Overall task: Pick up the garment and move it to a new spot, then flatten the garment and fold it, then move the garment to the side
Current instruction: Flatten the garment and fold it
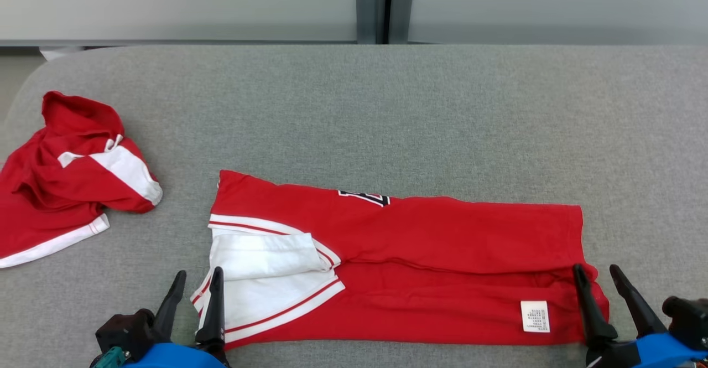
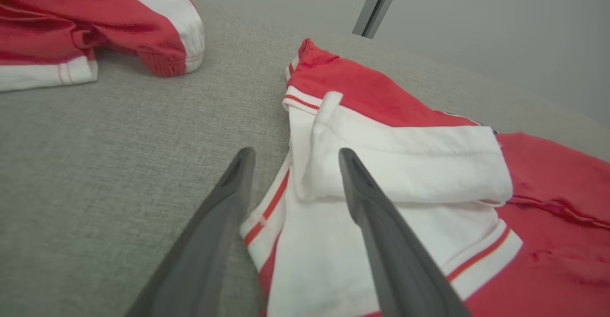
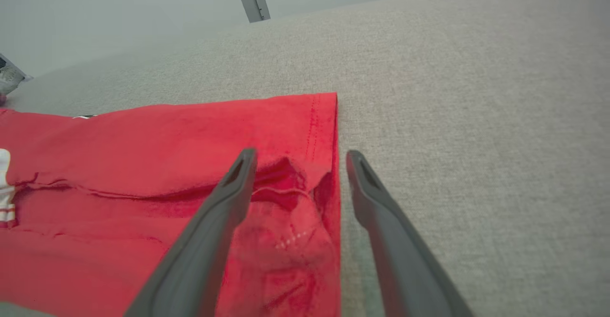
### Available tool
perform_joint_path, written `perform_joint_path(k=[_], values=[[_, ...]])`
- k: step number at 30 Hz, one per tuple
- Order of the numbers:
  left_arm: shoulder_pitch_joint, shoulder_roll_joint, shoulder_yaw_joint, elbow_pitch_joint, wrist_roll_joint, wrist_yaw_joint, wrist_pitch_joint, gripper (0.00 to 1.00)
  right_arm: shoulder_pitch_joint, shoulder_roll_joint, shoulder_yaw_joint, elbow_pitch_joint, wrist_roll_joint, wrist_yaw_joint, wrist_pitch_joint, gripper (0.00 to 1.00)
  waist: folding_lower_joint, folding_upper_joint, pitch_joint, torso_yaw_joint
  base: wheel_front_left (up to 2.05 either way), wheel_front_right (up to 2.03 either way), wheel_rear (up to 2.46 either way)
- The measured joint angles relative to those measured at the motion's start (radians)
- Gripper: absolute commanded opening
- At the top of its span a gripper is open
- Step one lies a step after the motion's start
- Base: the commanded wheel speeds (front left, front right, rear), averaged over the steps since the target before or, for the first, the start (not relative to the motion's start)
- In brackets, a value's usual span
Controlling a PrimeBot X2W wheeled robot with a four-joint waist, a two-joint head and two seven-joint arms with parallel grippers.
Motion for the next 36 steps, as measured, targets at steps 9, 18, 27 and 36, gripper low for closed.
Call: perform_joint_path(k=[9, 18, 27, 36], values=[[0.024, 0.007, 0.044, -0.167, 0.182, 0.113, -0.007, 1.0, 0.048, 0.049, -0.051, -0.199, -0.119, 0.0, -0.036, 1.0, 0.0, 0.0001, -0.055, -0.005, 0.0, 0.0, 0.0], [0.006, 0.049, 0.03, -0.258, 0.261, 0.158, 0.012, 1.0, 0.034, 0.069, -0.054, -0.302, -0.184, 0.0, 0.023, 1.0, 0.0, 0.0001, -0.08, -0.025, 0.0, 0.0, 0.0], [0.004, 0.057, 0.027, -0.275, 0.263, 0.172, 0.03, 1.0, 0.032, 0.073, -0.047, -0.292, -0.187, 0.0, 0.032, 1.0, 0.0, 0.0002, -0.081, -0.03, 0.0, 0.0, 0.0], [-0.01, 0.054, 0.023, -0.283, 0.255, 0.174, 0.031, 1.0, 0.006, 0.06, -0.096, -0.192, -0.18, 0.0, 0.058, 1.0, 0.0001, 0.0003, -0.048, -0.02, 0.0, 0.0, 0.0]])
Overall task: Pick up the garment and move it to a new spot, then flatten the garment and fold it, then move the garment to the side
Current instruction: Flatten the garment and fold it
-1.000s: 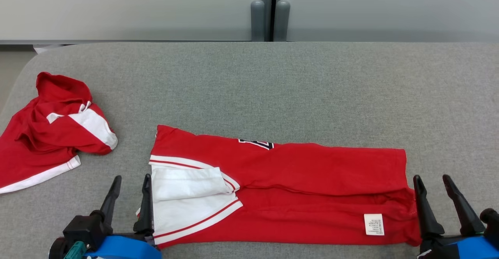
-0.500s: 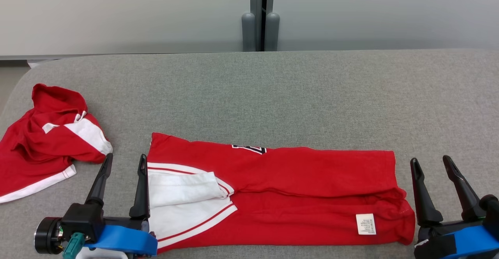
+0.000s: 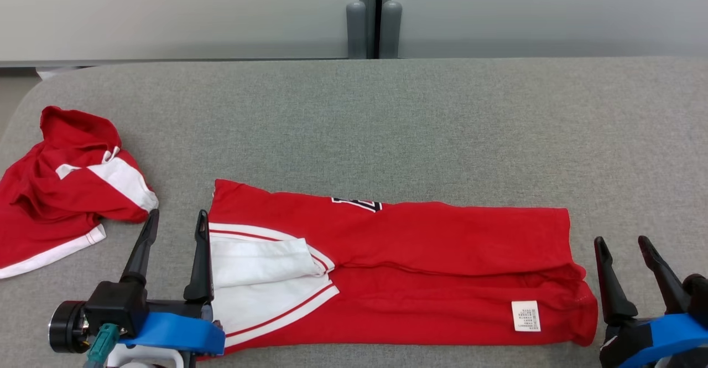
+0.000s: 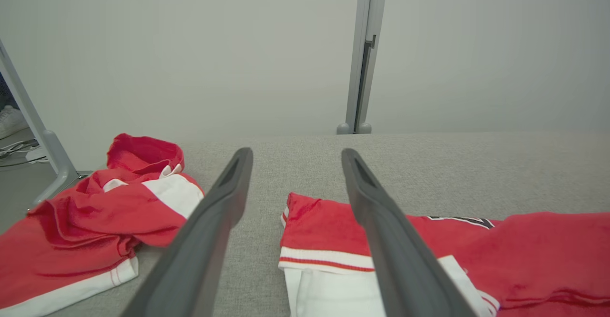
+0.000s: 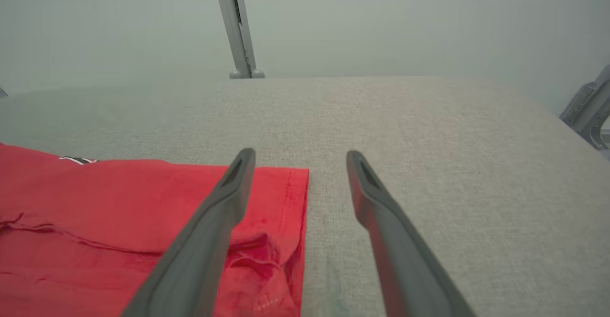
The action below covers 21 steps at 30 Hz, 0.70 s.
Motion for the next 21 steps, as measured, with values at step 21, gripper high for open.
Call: perform_joint_path(k=[21], values=[[-0.061, -0.021, -0.004, 0.035, -0.001, -0.018, -0.031, 1.0, -0.109, -0.015, 0.103, 0.406, 0.108, -0.003, -0.027, 0.94, 0.0, -0.0001, 0.084, 0.026, 0.0, 0.0, 0.0]])
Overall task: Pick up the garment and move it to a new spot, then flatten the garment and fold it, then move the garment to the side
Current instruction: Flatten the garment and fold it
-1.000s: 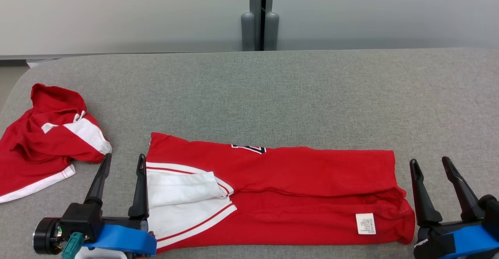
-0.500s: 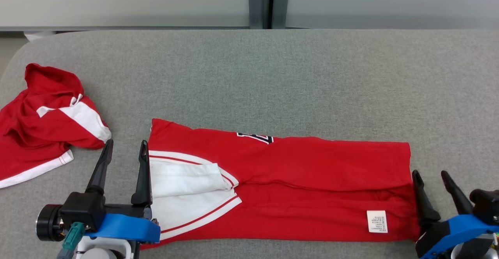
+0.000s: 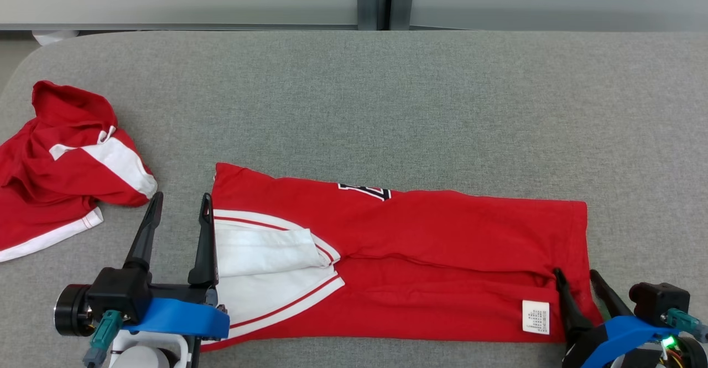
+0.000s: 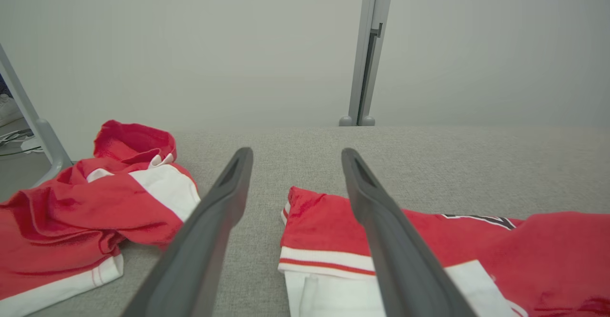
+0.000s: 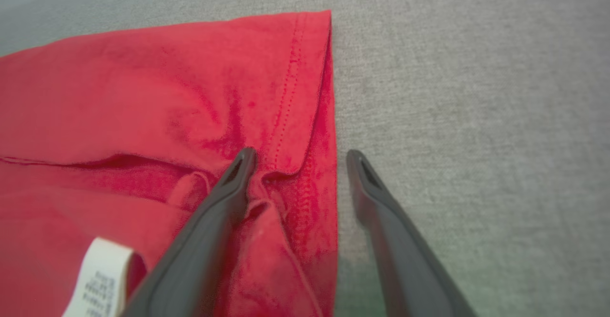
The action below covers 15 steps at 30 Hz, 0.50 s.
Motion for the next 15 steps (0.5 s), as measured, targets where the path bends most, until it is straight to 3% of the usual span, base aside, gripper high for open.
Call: perform_joint_path(k=[1, 2, 3, 9, 15], values=[[-0.001, 0.0, 0.0, 0.001, 0.0, 0.0, -0.001, 1.0, -0.005, -0.003, 0.009, 0.005, 0.006, 0.0, 0.0, 0.67, 0.0, 0.0, 0.0, -0.001, 0.0, 0.0, 0.0], [-0.002, 0.0, 0.0, 0.001, 0.0, 0.0, -0.002, 1.0, -0.01, -0.005, 0.017, 0.009, 0.009, 0.0, 0.0, 0.47, 0.0, 0.0001, -0.001, -0.001, 0.0, 0.0, 0.0], [-0.004, 0.0, 0.0, 0.001, 0.0, -0.001, -0.003, 1.0, -0.016, -0.008, 0.026, 0.016, 0.017, 0.0, 0.001, 0.0, 0.0, 0.0, -0.001, -0.001, 0.0, 0.0, 0.0], [-0.005, -0.001, 0.001, 0.002, 0.0, -0.002, -0.004, 1.0, -0.027, -0.019, 0.064, 0.02, 0.063, 0.002, -0.013, 0.0, 0.0, 0.0001, -0.005, 0.003, 0.0, 0.0, 0.0], [0.0, -0.003, 0.006, -0.001, 0.0, 0.003, -0.005, 1.0, -0.005, -0.038, -0.005, -0.027, 0.078, 0.003, -0.053, 0.0, 0.0001, 0.0002, -0.015, 0.0, 0.0, 0.0, 0.0]])
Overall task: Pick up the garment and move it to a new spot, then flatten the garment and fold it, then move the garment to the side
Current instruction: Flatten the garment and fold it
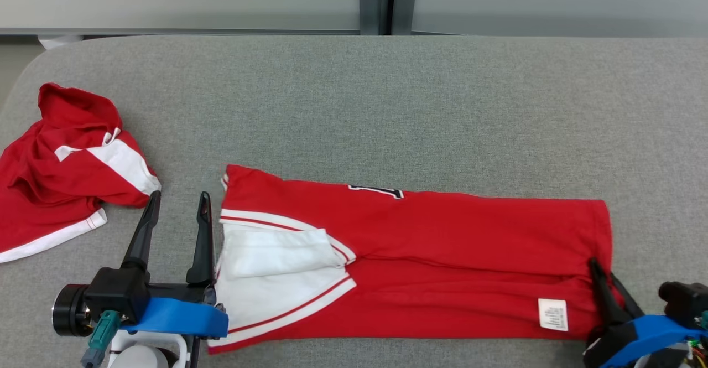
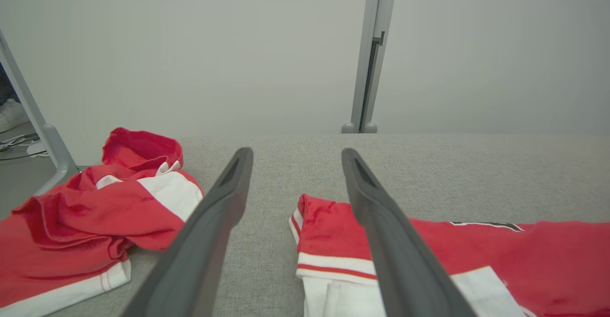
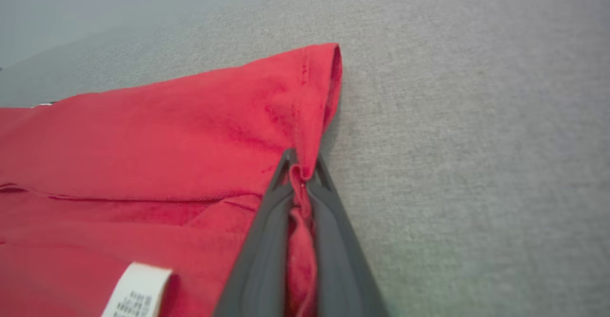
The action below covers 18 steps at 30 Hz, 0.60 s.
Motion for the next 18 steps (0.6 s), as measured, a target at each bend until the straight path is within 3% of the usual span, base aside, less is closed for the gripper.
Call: perform_joint_path(k=[5, 9, 18], values=[[0.003, -0.001, 0.001, -0.006, 0.0, 0.003, -0.001, 1.0, 0.037, -0.025, -0.105, -0.043, 0.004, 0.0, 0.011, 0.0, -0.0001, 0.0, -0.01, -0.004, 0.0, 0.0, 0.0], [0.007, -0.001, 0.002, -0.009, 0.0, 0.003, -0.001, 1.0, 0.049, -0.009, -0.133, -0.129, 0.001, 0.0, 0.058, 0.0, -0.0001, 0.0, -0.02, -0.005, 0.0, 0.0, 0.0], [0.012, -0.004, -0.006, -0.008, -0.004, 0.003, -0.003, 1.0, 0.01, 0.078, 0.076, -0.405, -0.014, 0.0, 0.238, 0.0, -0.0001, -0.0001, -0.046, -0.003, 0.0, 0.0, 0.0]])
